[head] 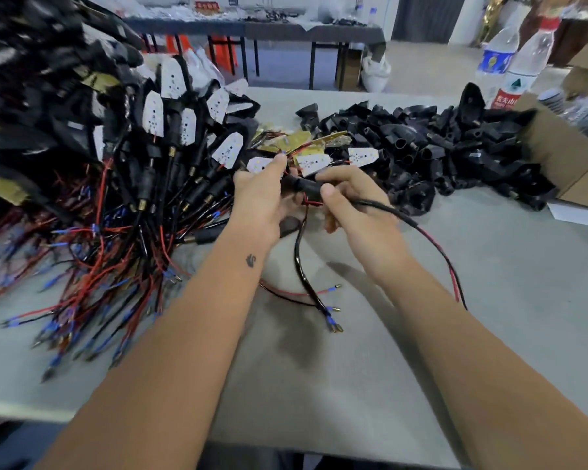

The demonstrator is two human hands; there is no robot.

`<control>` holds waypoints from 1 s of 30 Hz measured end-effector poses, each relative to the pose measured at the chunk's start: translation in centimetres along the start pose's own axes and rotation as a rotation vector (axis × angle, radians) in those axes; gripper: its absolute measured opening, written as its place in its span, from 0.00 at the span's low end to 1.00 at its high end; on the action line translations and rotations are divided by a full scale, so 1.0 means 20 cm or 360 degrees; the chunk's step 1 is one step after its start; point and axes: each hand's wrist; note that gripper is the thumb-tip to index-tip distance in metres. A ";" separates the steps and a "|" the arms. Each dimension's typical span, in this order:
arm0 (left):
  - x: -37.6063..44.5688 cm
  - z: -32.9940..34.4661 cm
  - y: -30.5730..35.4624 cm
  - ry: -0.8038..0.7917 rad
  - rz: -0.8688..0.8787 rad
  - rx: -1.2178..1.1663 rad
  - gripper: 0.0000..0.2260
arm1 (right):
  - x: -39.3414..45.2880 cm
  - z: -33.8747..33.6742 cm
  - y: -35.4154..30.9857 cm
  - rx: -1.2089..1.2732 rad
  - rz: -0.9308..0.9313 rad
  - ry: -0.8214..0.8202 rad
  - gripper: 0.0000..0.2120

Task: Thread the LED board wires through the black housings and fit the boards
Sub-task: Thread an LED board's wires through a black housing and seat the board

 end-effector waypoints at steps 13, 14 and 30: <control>0.31 -0.35 0.67 -0.0046 0.0830 0.0921 0.06 | 0.23 0.62 -0.28 -0.1006 -0.1012 0.0065 0.11; 0.35 -0.37 0.72 -0.0048 0.0852 0.0949 0.05 | 0.27 0.66 -0.32 -0.0991 -0.0982 0.0042 0.12; 0.67 -0.53 0.77 -0.0538 0.0978 0.2576 0.18 | 0.31 0.53 -0.19 -0.1791 -0.0785 -0.0221 0.24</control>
Point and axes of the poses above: each hand's wrist, its own x-axis towards the middle knuckle, its own z-axis out of the palm, y = z × x, and after that the axes turned 13 degrees about z, right-handed
